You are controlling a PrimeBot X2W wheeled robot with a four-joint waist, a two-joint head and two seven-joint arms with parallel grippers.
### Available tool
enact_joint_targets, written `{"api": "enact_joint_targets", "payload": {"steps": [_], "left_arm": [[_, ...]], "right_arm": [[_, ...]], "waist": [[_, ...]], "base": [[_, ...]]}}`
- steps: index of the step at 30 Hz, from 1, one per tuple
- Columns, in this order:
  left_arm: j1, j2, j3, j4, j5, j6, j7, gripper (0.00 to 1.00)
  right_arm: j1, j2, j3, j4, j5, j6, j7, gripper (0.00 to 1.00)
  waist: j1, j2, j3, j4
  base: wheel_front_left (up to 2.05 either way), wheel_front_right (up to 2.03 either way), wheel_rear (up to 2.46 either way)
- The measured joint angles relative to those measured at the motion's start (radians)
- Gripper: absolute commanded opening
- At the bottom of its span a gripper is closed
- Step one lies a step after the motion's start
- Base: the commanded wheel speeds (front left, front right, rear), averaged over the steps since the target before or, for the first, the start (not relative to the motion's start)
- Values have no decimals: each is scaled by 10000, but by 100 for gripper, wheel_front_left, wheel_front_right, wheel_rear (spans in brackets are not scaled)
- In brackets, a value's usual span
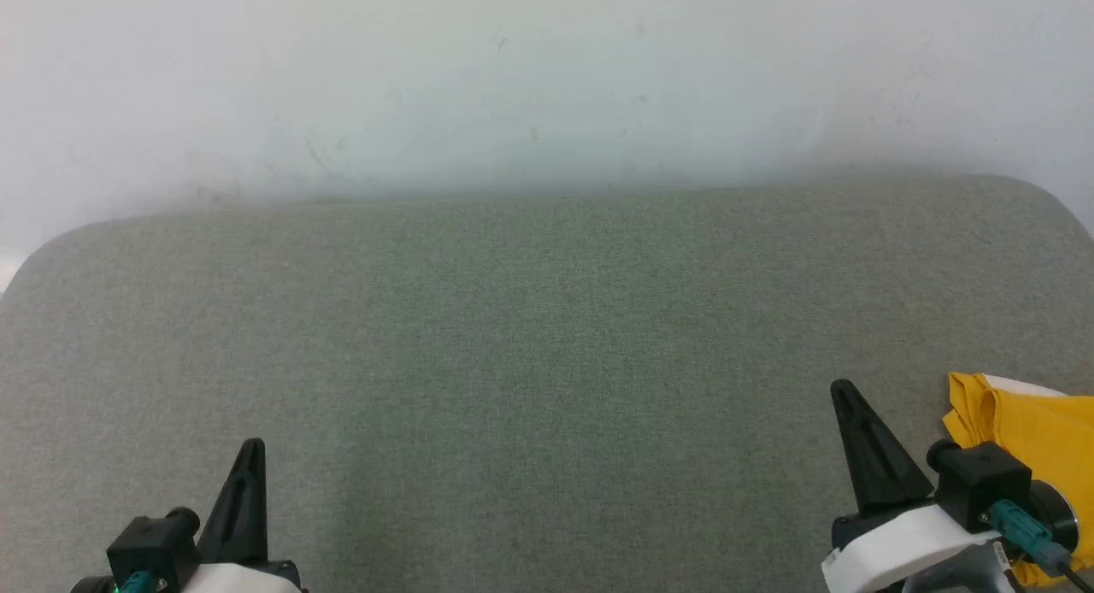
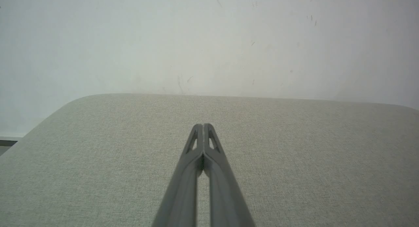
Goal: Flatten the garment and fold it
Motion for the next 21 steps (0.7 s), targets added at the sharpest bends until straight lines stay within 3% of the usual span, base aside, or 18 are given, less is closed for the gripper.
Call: {"api": "enact_joint_targets", "payload": {"steps": [21], "left_arm": [[-231,-374,12,-115,556,2,437,0]], "right_arm": [[-136,0,-61,81,-203,0,174,0]], "waist": [[0,0,11,-42]], "base": [[0,0,0]]}}
